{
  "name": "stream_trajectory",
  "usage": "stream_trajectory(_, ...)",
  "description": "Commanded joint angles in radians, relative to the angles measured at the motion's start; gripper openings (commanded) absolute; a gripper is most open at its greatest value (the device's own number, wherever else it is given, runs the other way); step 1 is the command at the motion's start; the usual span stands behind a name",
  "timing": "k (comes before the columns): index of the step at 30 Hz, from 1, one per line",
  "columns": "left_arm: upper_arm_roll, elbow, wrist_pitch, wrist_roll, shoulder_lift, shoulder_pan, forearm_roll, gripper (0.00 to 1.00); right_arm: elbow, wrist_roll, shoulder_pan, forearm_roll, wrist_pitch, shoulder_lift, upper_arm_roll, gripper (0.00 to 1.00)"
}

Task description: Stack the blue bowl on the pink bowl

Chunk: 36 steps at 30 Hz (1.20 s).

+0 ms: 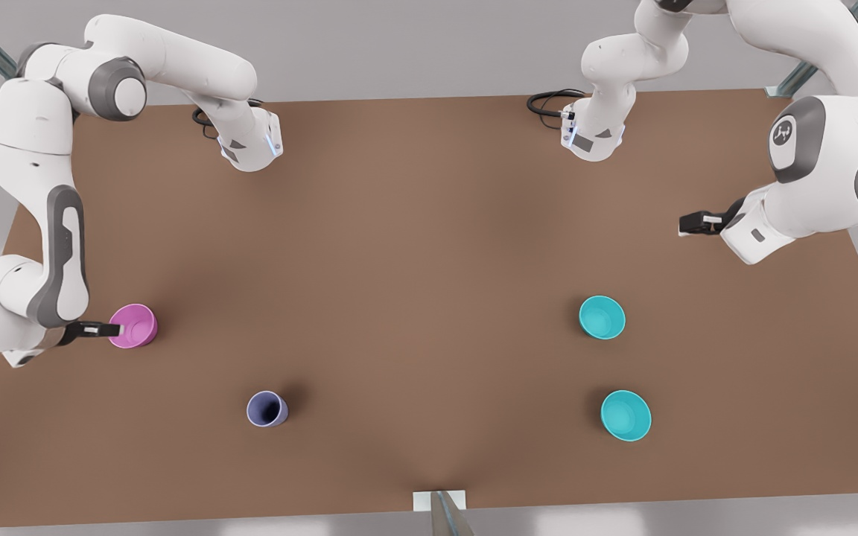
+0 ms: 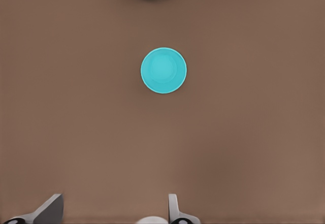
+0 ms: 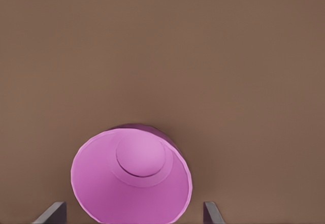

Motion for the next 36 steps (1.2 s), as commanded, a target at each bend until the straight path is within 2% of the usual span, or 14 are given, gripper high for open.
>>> stream_trajectory(1, -0.001, 0.001, -0.017, 0.004, -0.001, 0.000, 0.000, 1.00, -0.025, -0.133, -0.011, 0.009, 0.071, -0.004, -0.001, 1.00)
stream_trajectory(5, -0.001, 0.001, -0.019, 0.002, -0.001, 0.000, 0.002, 1.00, -0.096, -0.145, -0.031, 0.006, 0.088, -0.004, -0.004, 1.00)
stream_trajectory(12, -0.001, 0.001, -0.023, 0.002, -0.001, 0.000, 0.002, 1.00, -0.090, -0.145, -0.093, 0.011, 0.119, 0.088, -0.001, 1.00)
stream_trajectory(17, -0.001, 0.001, -0.023, 0.001, 0.000, -0.001, 0.000, 1.00, -0.088, -0.145, -0.098, 0.015, 0.119, 0.100, 0.004, 0.98)
stream_trajectory(20, -0.001, 0.001, -0.023, 0.002, -0.001, -0.001, 0.000, 1.00, -0.082, -0.145, -0.096, 0.018, 0.114, 0.094, 0.022, 0.90)
stream_trajectory(21, -0.001, 0.001, -0.023, 0.002, -0.001, -0.001, 0.000, 1.00, -0.082, -0.143, -0.096, 0.020, 0.110, 0.088, 0.028, 0.80)
stream_trajectory(25, -0.001, 0.001, -0.023, 0.001, 0.000, -0.003, 0.000, 1.00, -0.073, -0.130, -0.089, 0.026, 0.084, 0.089, 0.034, 0.26)
stream_trajectory(26, -0.001, 0.001, -0.023, 0.001, -0.001, -0.001, 0.000, 1.00, -0.054, -0.140, -0.092, 0.047, 0.053, 0.091, 0.038, 0.21)
stream_trajectory(28, -0.001, 0.001, -0.023, 0.001, -0.001, -0.001, 0.000, 1.00, -0.039, -0.143, -0.092, 0.049, 0.050, 0.089, 0.044, 0.21)
stream_trajectory(31, -0.001, 0.001, -0.023, 0.001, -0.001, -0.003, 0.000, 1.00, -0.018, -0.146, -0.089, 0.093, -0.047, 0.024, 0.125, 0.21)
stream_trajectory(33, -0.001, 0.001, -0.023, 0.001, -0.001, -0.003, 0.000, 1.00, -0.024, -0.111, 0.020, 0.115, -0.105, -0.026, 0.191, 0.21)
stream_trajectory(36, -0.001, 0.001, -0.023, 0.001, 0.000, -0.003, 0.000, 1.00, -0.028, 0.137, 0.256, 0.308, -0.101, -0.027, 0.203, 0.21)
